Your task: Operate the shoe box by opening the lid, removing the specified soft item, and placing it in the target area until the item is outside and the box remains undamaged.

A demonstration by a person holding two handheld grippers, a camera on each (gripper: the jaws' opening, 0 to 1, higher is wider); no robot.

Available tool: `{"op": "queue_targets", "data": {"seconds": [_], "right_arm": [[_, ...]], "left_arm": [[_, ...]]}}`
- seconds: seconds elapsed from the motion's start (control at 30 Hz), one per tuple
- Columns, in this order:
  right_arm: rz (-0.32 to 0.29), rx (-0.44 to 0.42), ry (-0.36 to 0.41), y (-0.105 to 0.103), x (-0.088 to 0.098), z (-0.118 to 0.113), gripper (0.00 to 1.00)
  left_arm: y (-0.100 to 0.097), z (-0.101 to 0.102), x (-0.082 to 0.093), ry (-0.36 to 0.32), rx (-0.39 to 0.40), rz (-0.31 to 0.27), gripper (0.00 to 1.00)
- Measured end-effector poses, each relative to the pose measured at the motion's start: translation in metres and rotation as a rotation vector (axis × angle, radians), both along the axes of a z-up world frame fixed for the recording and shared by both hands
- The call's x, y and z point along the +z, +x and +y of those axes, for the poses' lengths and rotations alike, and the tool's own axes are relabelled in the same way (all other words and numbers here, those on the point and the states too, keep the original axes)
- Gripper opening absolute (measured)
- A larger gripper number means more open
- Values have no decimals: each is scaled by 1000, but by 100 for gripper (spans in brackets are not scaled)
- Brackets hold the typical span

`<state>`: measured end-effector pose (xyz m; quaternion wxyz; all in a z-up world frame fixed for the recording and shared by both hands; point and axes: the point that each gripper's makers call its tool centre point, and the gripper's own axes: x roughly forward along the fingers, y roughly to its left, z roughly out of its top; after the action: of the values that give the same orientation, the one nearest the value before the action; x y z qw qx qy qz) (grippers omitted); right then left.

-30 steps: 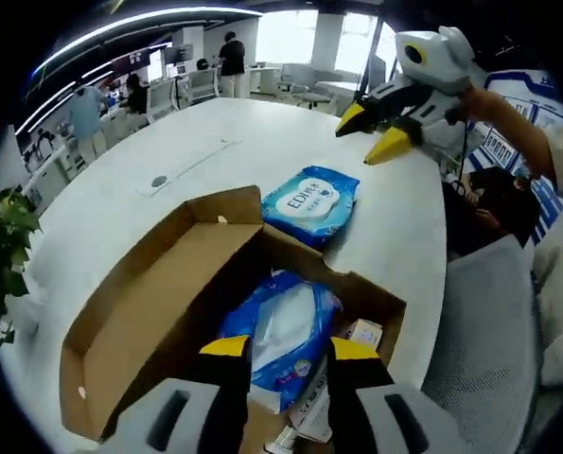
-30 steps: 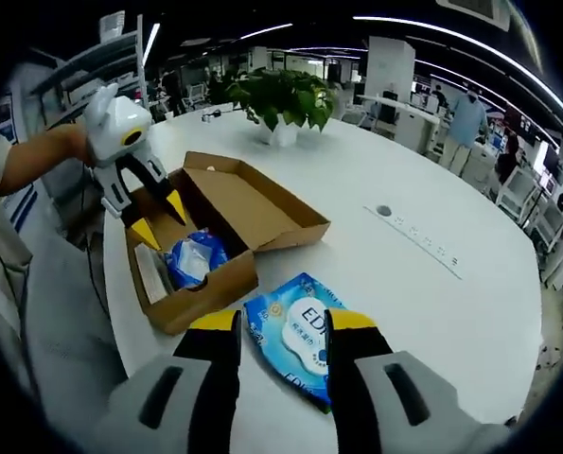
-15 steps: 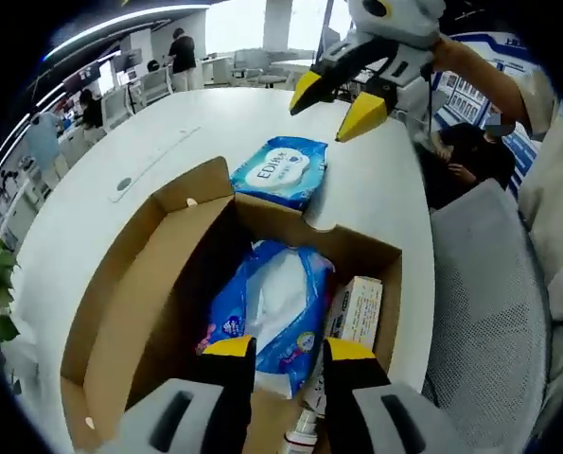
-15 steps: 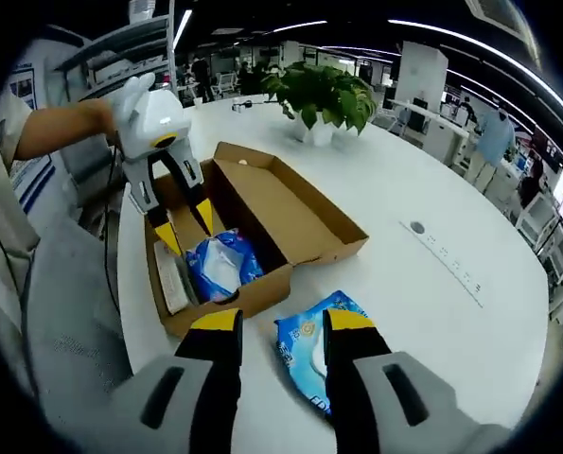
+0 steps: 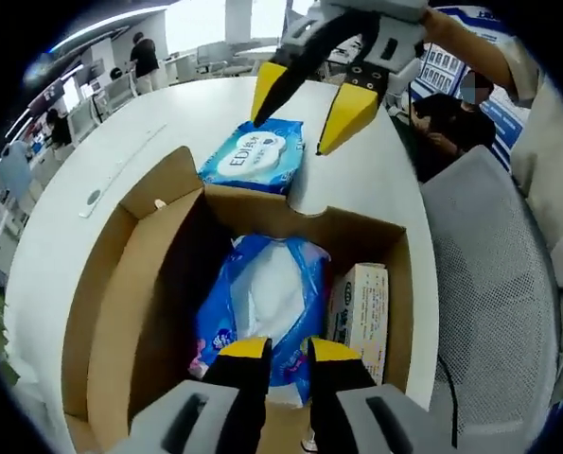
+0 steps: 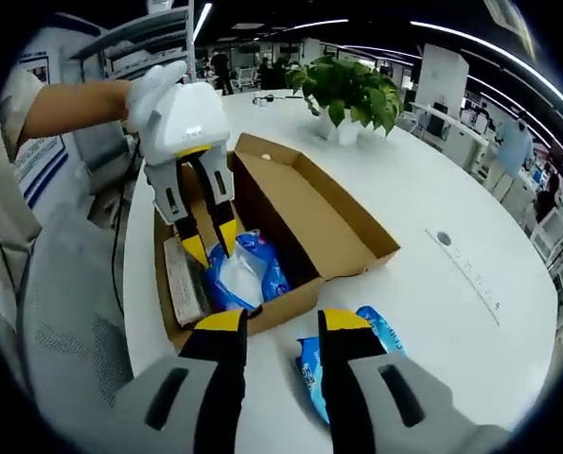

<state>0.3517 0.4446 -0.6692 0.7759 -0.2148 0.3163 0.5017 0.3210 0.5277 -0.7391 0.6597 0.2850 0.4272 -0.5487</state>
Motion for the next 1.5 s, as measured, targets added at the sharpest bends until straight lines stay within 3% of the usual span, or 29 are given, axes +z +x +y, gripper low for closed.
{"op": "queue_targets", "data": {"seconds": [0.2, 0.8, 0.93, 1.1, 1.17, 1.5], "right_arm": [[-2, 37, 7, 0, -8, 20, 23], [-7, 97, -73, 11, -46, 61, 18], [-32, 110, -119, 15, -55, 65, 12], [-28, 118, -151, 14, -67, 68, 10], [-37, 133, -171, 13, -69, 68, 2], [-43, 119, -145, 15, -60, 70, 0]], "left_arm": [[4, 6, -3, 31, 6, -16, 0], [5, 13, 8, 10, 26, -33, 0], [7, 15, 11, 2, 40, -40, 0], [7, 18, 13, -2, 49, -45, 0], [8, 19, 14, -5, 55, -46, 0], [8, 22, 25, -23, 85, -61, 0]]}}
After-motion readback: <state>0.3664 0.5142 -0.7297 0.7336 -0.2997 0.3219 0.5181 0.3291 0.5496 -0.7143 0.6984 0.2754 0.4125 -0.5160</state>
